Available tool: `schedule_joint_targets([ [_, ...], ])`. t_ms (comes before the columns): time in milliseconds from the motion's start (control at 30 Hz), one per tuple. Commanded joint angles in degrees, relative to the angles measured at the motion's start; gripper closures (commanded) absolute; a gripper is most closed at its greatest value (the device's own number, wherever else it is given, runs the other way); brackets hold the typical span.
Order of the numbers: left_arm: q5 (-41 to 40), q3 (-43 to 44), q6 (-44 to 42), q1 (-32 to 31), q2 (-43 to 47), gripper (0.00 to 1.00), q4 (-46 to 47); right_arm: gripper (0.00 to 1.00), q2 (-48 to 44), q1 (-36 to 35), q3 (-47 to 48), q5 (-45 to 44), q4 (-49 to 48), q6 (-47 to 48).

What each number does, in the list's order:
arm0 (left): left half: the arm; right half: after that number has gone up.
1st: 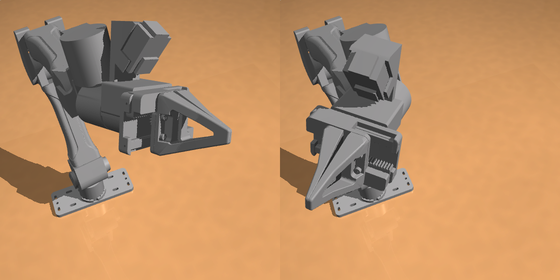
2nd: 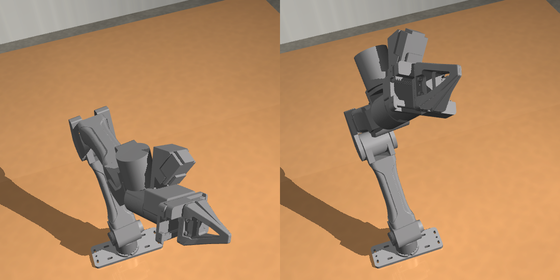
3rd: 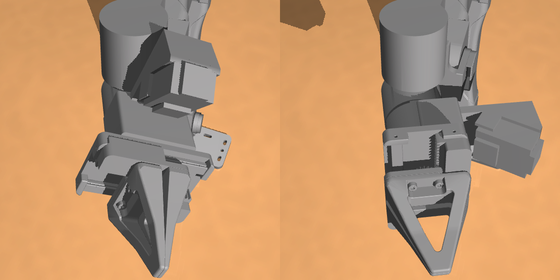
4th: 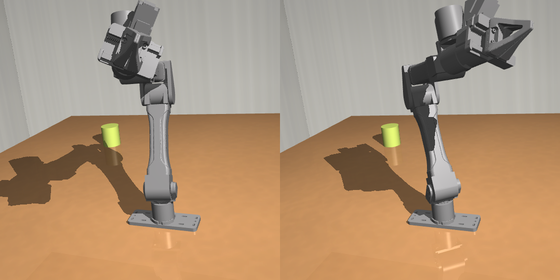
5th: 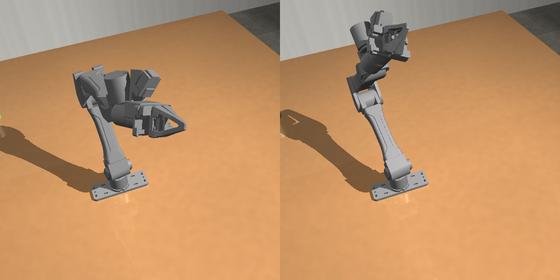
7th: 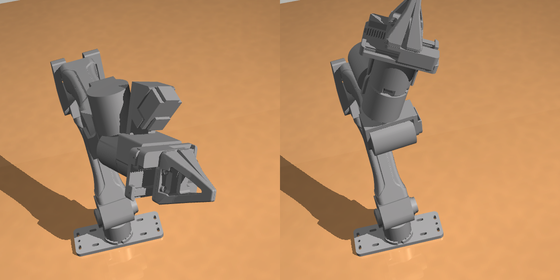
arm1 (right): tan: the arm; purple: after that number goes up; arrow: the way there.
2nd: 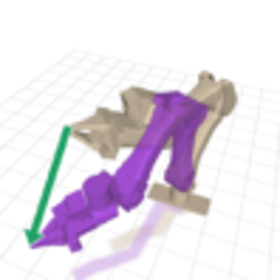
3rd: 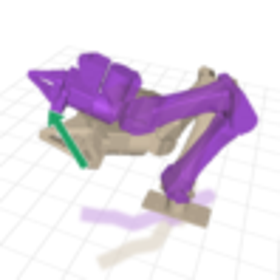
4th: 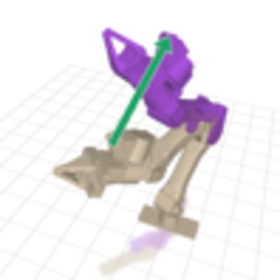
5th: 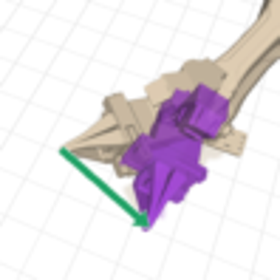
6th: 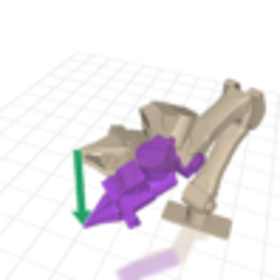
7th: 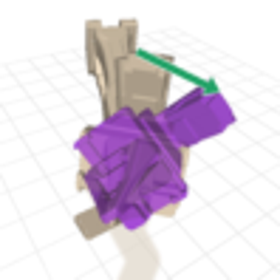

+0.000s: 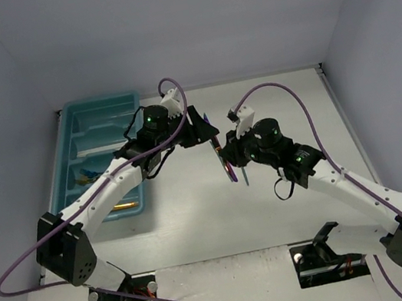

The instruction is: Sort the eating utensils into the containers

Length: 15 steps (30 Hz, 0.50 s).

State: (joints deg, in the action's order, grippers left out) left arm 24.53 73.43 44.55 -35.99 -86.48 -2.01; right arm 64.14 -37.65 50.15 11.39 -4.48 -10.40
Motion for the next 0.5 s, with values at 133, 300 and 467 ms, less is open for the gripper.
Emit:
schedule_joint_targets([
  [133, 2.8, -0.4, 3.8, -2.0, -0.5, 0.71, 9.5, 1.00, -0.5, -0.5, 1.2, 1.3, -8.3, -0.8],
  [300, 3.6, -2.2, 4.8, -2.0, 0.0, 0.92, 10.5, 1.00, -0.4, -0.5, 0.7, 0.8, -9.0, -0.8],
  [467, 4.0, -2.9, 5.0, -2.0, 0.4, 1.00, 11.7, 1.00, -0.3, -0.5, 0.1, -0.2, -9.3, -0.9],
])
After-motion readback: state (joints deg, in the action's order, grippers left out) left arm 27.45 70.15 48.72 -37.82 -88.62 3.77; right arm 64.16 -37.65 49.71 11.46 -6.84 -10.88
